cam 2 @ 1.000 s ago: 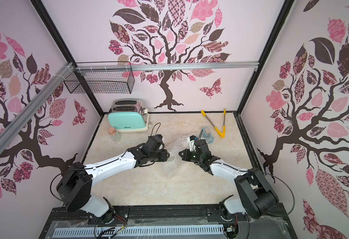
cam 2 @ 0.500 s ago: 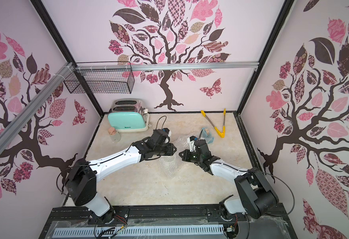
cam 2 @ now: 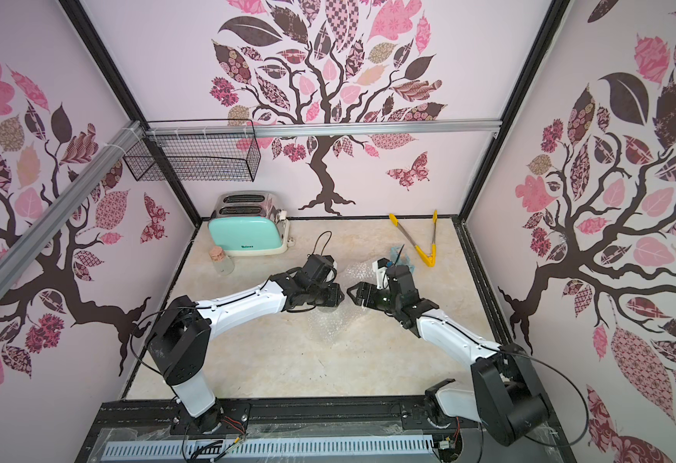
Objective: Wrap mugs in bubble wrap
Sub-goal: Wrap the mug in bubble wrap.
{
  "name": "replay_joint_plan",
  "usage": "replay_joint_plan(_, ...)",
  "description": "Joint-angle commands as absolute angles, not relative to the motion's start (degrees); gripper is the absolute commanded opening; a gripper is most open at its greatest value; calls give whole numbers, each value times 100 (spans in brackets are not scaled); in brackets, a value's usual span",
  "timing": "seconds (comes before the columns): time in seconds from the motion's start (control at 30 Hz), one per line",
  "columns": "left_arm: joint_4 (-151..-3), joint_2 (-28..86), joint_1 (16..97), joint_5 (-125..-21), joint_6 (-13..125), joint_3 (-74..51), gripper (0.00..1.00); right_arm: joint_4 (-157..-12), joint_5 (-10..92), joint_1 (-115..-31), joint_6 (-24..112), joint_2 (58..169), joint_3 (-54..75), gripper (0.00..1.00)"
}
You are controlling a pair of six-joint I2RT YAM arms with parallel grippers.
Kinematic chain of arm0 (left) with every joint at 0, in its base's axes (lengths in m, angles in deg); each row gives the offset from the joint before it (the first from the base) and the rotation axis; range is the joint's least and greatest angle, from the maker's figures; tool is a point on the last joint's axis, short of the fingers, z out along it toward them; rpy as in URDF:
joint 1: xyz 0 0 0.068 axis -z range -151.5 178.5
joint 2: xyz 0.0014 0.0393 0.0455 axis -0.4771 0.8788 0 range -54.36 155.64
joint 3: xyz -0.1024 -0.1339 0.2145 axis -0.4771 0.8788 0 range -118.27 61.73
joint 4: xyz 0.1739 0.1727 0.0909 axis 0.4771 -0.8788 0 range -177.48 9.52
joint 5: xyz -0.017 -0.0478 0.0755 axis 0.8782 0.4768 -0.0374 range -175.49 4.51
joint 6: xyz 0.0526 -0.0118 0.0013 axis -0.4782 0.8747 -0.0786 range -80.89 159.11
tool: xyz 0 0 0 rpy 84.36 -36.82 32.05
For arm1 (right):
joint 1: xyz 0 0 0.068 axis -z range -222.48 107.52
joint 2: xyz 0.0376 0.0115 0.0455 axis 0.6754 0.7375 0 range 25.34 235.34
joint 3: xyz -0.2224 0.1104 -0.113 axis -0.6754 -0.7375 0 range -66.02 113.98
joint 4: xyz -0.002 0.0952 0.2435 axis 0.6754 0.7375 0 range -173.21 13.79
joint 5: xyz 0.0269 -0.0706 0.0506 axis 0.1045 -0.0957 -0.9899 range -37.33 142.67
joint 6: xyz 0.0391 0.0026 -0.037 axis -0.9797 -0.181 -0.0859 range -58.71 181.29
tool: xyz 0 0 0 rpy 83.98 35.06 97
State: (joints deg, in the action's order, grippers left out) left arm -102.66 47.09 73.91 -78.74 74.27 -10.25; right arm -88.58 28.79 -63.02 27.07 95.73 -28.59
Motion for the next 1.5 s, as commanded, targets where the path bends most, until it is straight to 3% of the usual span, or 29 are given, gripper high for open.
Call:
replay_joint_plan(0.0, -10211, 4721, 7405, -7846, 7393, -964, 31, -8377, 2934, -5685, 2819, 9281, -2690, 86)
replay_joint_plan(0.27, -10218, 4743, 7403, -7870, 7383, -990, 31, -9169, 2517, -4255, 2673, 10218, -2755, 93)
replay_joint_plan(0.53, -10219, 4832, 7420, -7817, 7393, -1016, 31, -10162, 2311, -4099, 2211, 11477, -2533, 94)
replay_joint_plan(0.73, -10206, 4822, 7438, -7810, 7394, -1021, 31, -11042, 1983, -4099, 1780, 12075, -2625, 88)
replay_joint_plan(0.87, -10210, 4825, 7447, -7828, 7390, -999, 31, -11579, 1782, -4108, 1574, 12491, -2517, 77)
replay_joint_plan(0.97, -10201, 4821, 7447, -7828, 7396, -990, 31, -12096, 1573, -4143, 1296, 12859, -2479, 62)
replay_joint_plan(1.27, -10241, 4767, 7456, -7895, 7347, -964, 31, -12430, 1622, -4337, 1486, 12070, -2805, 0)
replay_joint_plan(1.47, -10184, 4783, 7456, -7890, 7357, -946, 31, -11744, 1800, -4889, 2372, 10948, -3017, 0)
